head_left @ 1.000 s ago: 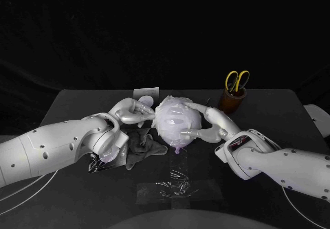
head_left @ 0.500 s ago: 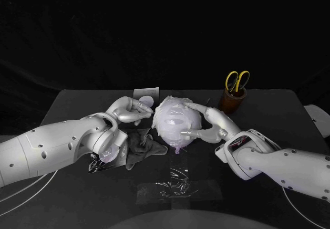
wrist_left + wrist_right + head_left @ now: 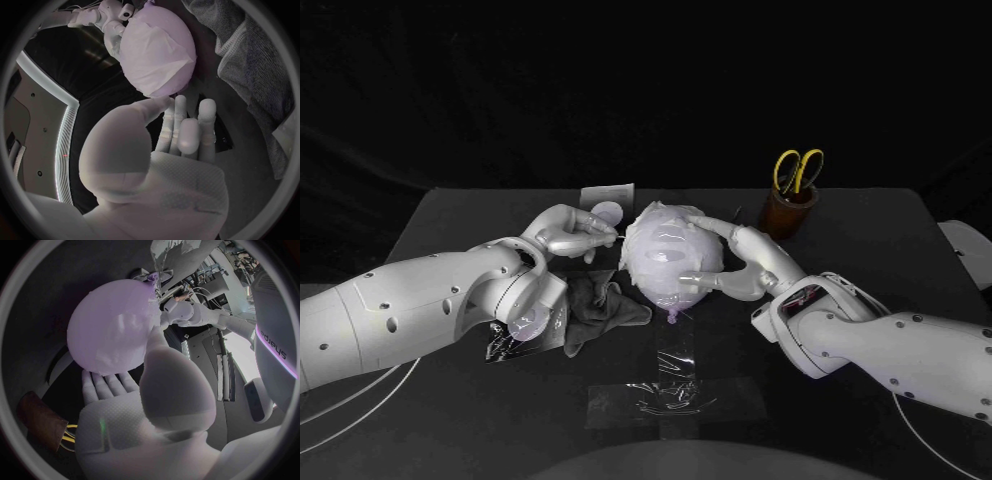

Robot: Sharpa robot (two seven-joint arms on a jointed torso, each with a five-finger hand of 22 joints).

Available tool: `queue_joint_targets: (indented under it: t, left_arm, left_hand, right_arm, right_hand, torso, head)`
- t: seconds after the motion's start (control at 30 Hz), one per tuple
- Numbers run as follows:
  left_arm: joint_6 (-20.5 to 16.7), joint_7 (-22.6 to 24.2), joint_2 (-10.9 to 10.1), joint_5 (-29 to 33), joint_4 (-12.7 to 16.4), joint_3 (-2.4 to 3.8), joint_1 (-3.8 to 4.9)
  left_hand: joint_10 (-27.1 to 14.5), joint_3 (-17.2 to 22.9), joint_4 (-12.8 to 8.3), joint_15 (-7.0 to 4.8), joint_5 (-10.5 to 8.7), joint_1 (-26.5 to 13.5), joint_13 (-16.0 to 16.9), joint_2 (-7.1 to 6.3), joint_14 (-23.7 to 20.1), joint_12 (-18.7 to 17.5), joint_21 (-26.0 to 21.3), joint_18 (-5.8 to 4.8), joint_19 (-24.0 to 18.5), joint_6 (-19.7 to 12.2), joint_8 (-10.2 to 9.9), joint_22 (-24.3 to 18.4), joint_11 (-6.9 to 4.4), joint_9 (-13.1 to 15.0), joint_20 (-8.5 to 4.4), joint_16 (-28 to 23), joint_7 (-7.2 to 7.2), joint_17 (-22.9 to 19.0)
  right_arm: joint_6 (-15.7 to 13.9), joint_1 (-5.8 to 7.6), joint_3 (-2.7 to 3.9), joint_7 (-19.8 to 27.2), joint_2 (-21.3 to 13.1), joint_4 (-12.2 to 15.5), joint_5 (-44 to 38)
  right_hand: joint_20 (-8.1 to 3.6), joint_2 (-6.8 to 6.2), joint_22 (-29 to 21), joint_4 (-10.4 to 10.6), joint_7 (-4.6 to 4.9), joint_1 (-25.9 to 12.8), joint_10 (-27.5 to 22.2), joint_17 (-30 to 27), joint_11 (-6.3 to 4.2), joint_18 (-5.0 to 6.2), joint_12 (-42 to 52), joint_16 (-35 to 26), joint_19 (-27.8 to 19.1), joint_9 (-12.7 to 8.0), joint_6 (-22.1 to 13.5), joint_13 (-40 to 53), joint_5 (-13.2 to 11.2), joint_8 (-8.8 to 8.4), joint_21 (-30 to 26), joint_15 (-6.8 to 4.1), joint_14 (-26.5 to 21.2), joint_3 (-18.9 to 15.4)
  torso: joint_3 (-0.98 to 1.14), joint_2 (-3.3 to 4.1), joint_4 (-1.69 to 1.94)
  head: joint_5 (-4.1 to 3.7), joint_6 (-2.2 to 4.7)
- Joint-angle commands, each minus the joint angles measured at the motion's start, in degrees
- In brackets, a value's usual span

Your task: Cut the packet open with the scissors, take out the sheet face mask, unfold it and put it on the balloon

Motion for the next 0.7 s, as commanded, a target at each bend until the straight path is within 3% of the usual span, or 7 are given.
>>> queue_joint_targets:
  t: [0.03, 0.07, 0.23, 0.47, 0.7]
  left_arm:
    - [2.8, -0.6, 0.0, 0.5, 0.3, 0.04, 0.04]
    - [3.2, -0.5, 0.0, 0.4, 0.4, 0.04, 0.04]
    - [3.8, -0.1, -0.2, 0.5, 0.5, 0.03, 0.05]
    - [2.7, 1.5, -0.6, 2.4, 0.5, 0.03, 0.05]
    - [2.0, 2.5, -1.2, 4.5, 0.3, 0.03, 0.05]
  left_hand:
    - [-1.3, -2.1, 0.7, 1.03, -0.52, -0.3, -1.0, -1.46, -2.1, -1.8, -1.9, 0.58, -1.5, -4.1, -3.1, -1.7, 1.11, -1.9, 0.88, -0.7, 1.47, -3.2]
    - [-1.8, -2.7, 0.9, 1.58, -0.63, 0.0, -1.9, -1.62, -3.3, -3.1, -2.4, 0.62, -1.6, -5.2, -4.3, -2.1, 1.66, -2.7, 1.38, -1.0, 2.16, -5.0]
    - [-3.3, -4.3, 1.6, 2.70, -0.82, 0.4, -4.5, -2.14, -5.6, -7.2, -3.8, 0.74, -1.7, -5.5, -5.6, -2.9, 2.96, -4.2, 2.59, -1.7, 3.06, -8.7]
    - [-3.1, -4.9, 1.8, 2.88, -0.87, 1.0, -5.4, -2.13, -6.0, -8.3, -4.1, 0.83, -1.6, -5.4, -6.0, -3.2, 3.16, -4.9, 2.89, -1.7, 3.21, -9.1]
    - [-2.9, -5.0, 1.7, 2.92, -0.83, 1.4, -5.6, -1.98, -6.1, -8.5, -4.2, 0.86, -1.5, -5.1, -5.9, -3.3, 3.19, -5.0, 2.97, -1.7, 3.26, -9.4]
  right_arm:
    - [2.9, -0.39, -0.34, -0.9, 0.1, -0.1, -0.1]
    - [2.8, -0.39, -0.34, -0.9, 0.2, -0.2, -0.1]
    - [1.6, -0.39, -0.34, 1.6, 0.2, -0.3, 1.7]
    - [-2.0, -0.39, -0.33, 11.0, 0.1, -0.2, 7.8]
    - [-4.9, -0.37, -0.32, 17.9, -0.4, 0.1, 12.4]
  right_hand:
    - [-0.11, 0.79, 0.0, 0.1, 8.34, 0.0, 0.0, -0.1, 0.41, 0.28, 0.1, -0.3, 0.5, 0.1, 0.2, 0.1, -0.2, 0.17, 0.3, -0.04, -0.1, 0.3]
    - [-0.11, 0.79, 0.0, 0.1, 8.34, 0.0, 0.0, -0.1, 0.41, 0.28, 0.1, -0.3, 0.5, 0.1, 0.2, 0.1, -0.2, 0.17, 0.3, -0.04, -0.1, 0.3]
    - [-0.11, 0.88, 0.0, 0.1, 8.37, 0.1, 0.3, -0.1, 0.40, 0.27, 0.2, -0.3, 0.5, 0.1, 0.3, 0.1, -0.2, 0.18, 0.3, -0.03, 0.0, 0.3]
    - [-0.13, 2.28, 0.8, -0.3, 8.39, 1.5, 2.5, 0.2, 0.27, 0.47, 0.5, 0.1, 1.9, 0.3, 1.9, 0.3, -0.1, 0.53, 0.8, -0.25, 1.9, 0.6]
    - [-0.13, 2.72, 0.8, -0.3, 8.31, 2.4, 5.6, 1.0, 0.03, 0.73, 0.7, 1.1, 2.4, 0.7, 4.3, 0.5, 0.0, 1.05, 1.0, -0.60, 5.7, 0.1]
  torso:
    - [0.02, 0.01, -0.02]
    - [0.02, 0.00, -0.03]
    - [0.01, -0.01, -0.07]
    - [0.02, -0.06, -0.08]
    - [0.01, -0.11, -0.13]
  head:
    - [0.10, 0.10]
    - [0.12, 0.11]
    - [0.25, 0.21]
    - [0.27, 0.87]
    - [-0.06, 1.73]
